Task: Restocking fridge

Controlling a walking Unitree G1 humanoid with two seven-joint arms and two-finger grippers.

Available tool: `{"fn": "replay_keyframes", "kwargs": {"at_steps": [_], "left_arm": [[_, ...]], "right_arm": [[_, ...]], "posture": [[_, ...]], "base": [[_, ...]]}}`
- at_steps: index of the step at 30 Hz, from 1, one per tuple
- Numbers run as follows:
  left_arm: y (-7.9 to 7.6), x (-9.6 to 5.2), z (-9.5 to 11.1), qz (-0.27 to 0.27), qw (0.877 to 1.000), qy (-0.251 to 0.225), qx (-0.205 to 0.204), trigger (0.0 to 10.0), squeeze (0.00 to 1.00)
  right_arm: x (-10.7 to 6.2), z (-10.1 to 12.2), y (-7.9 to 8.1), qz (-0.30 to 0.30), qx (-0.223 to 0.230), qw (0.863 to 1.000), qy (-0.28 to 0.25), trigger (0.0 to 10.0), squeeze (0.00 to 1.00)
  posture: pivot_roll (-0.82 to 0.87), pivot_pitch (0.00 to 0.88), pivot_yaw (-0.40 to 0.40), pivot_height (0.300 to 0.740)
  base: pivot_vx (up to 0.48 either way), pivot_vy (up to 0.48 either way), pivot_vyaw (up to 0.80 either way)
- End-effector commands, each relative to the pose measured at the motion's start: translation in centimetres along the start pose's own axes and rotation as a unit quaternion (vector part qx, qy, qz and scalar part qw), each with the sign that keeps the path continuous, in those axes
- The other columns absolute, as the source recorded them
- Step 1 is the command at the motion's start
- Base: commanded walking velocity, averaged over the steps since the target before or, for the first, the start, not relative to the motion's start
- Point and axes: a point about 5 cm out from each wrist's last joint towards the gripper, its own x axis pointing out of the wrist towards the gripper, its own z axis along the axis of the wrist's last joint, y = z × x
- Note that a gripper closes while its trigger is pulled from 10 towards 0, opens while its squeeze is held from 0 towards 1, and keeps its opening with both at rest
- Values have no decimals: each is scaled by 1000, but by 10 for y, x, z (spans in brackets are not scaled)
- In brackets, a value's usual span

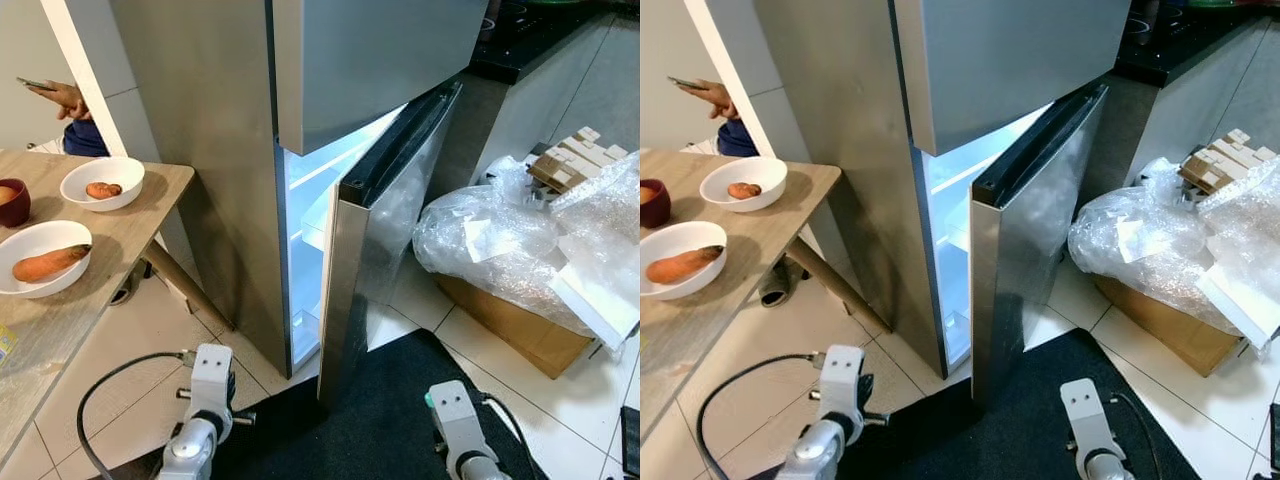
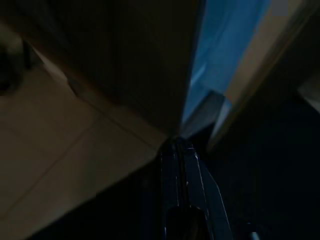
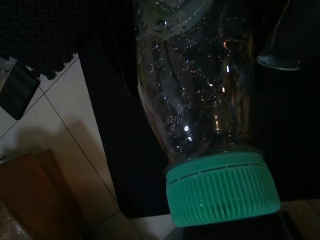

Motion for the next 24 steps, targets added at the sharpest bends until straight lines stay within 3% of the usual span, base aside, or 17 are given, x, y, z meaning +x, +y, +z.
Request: {"fn": "replay_keyframes", "kwargs": {"at_steps": [1,7,12,14,18,24], "left_arm": [[7,3,8,2,1000,-12,9,10000,0],[-2,20,36,-17,999,-32,4,10000,0],[-13,40,81,-25,997,-76,19,10000,0],[-14,43,87,-26,996,-80,16,10000,0],[-34,53,114,-67,993,-93,3,10000,0],[-54,58,131,-108,989,-102,-6,10000,0]], "right_arm": [[-2,-6,-2,-5,5,1000,7,10000,0],[-3,-9,-6,-11,6,1000,8,10000,0],[-5,-12,-8,-23,15,1000,5,10000,0],[-5,-12,-8,-24,16,1000,5,10000,0],[-7,-16,-10,-33,22,999,3,10000,0],[-9,-18,-12,-44,31,999,-4,10000,0]], "posture": [[-100,88,13,740],[-114,102,29,740],[-134,119,58,740],[-135,120,60,740],[-151,138,86,740],[-169,154,105,740]], "base": [[0,0,0],[0,0,0],[0,0,0],[0,0,0],[0,0,0],[0,0,0]]}}
